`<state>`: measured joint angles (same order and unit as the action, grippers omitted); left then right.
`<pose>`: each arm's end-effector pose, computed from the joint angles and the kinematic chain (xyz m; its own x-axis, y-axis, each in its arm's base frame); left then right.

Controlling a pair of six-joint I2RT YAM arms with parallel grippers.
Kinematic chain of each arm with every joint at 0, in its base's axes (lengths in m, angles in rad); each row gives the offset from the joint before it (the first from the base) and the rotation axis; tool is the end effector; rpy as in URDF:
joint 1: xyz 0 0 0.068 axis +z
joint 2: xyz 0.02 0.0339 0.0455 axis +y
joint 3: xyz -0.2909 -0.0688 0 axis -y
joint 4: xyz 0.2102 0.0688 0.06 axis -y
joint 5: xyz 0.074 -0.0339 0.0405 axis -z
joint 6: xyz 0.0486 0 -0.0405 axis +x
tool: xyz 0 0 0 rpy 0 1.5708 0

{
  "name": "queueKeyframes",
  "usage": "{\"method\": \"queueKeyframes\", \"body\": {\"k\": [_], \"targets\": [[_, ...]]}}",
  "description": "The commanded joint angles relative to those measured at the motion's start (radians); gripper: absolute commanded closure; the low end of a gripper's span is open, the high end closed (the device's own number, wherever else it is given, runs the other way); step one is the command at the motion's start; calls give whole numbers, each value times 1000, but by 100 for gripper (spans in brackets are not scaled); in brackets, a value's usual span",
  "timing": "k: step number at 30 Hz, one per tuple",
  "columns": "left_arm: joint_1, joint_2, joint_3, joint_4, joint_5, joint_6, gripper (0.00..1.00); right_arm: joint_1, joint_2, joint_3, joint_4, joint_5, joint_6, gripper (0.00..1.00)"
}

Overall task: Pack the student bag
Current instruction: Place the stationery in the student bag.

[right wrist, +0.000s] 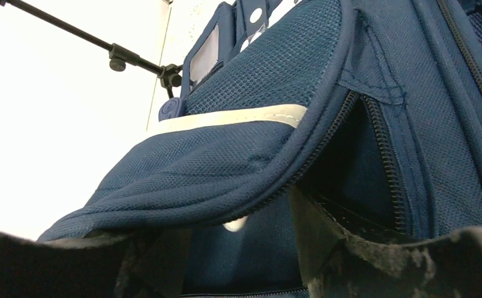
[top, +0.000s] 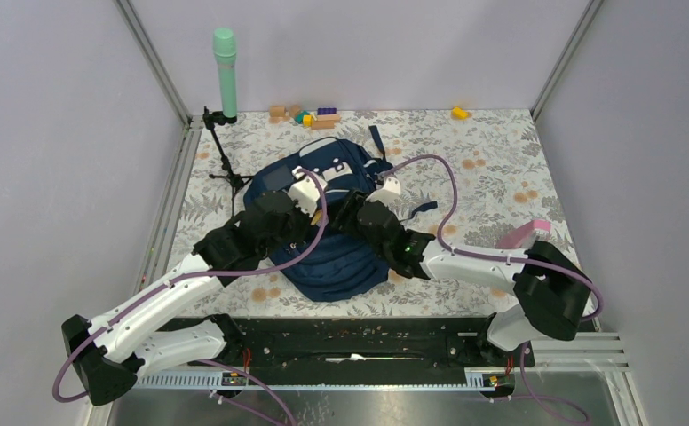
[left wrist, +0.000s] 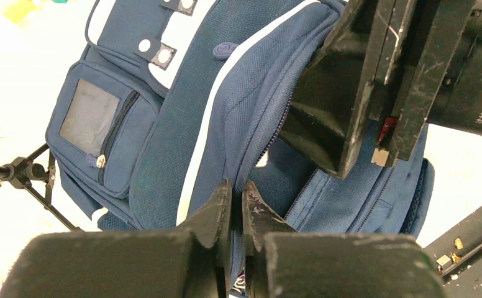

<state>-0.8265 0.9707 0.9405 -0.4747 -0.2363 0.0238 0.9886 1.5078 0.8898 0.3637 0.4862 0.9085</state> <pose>0.1261 -0.1201 0.3485 -0.3139 0.3750 -0.8723 0.5840 0.8006 0.1340 0.1955 0.2556 0.3015 -0.4713 0.5520 -0.6879 -0.1921 0.6969 0.6909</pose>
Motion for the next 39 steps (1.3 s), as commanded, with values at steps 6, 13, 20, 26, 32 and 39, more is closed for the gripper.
{"method": "queueKeyframes", "body": {"k": [6, 13, 20, 26, 32, 39], "targets": [[-8, -2, 33, 96, 78, -21, 100, 22, -166, -146, 145, 83, -239, 36], [-8, 66, 80, 45, 204, -17, 100, 50, -443, -341, 123, 7, -441, 36], [-7, 151, 146, -41, 411, -6, 83, 163, -578, -379, 40, 33, -544, 36], [-2, 40, 113, 26, 409, -22, 21, 251, -594, -360, 16, 125, -554, 37], [161, -88, 62, 75, 432, -116, 1, 326, -576, -295, -113, 209, -542, 38], [484, -121, -30, 61, 426, -298, 1, 371, -347, -112, -193, 191, -466, 42]]}}
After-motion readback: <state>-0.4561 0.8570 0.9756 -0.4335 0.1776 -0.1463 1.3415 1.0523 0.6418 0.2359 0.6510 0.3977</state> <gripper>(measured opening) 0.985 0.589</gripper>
